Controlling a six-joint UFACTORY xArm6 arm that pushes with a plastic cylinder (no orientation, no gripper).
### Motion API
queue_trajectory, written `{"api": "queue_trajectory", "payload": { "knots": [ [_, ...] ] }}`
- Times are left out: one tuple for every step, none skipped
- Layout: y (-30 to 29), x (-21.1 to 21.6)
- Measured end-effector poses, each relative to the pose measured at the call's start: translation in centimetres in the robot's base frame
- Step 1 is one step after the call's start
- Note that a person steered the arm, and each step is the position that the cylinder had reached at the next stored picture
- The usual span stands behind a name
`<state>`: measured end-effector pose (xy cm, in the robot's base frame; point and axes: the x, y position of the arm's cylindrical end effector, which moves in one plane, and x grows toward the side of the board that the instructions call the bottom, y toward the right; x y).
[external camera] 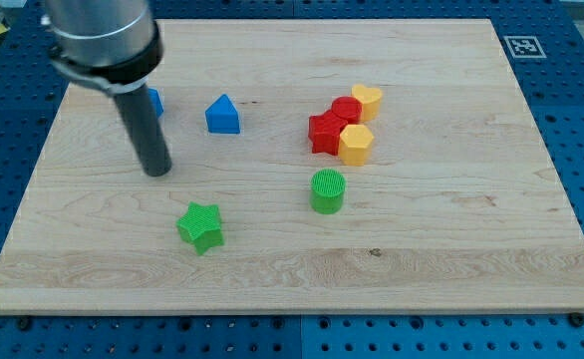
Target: Slide green star towards center
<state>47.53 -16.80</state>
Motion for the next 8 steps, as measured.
{"api": "queue_trajectory", "payload": {
  "knots": [
    [-0.3,5.0],
    [0.9,10.1],
    [2.7,11.3],
    [2.8,9.8],
    [4.6,8.9],
    [7.9,8.9],
    [9.9,8.8],
    [9.9,8.1]
  ]
}}
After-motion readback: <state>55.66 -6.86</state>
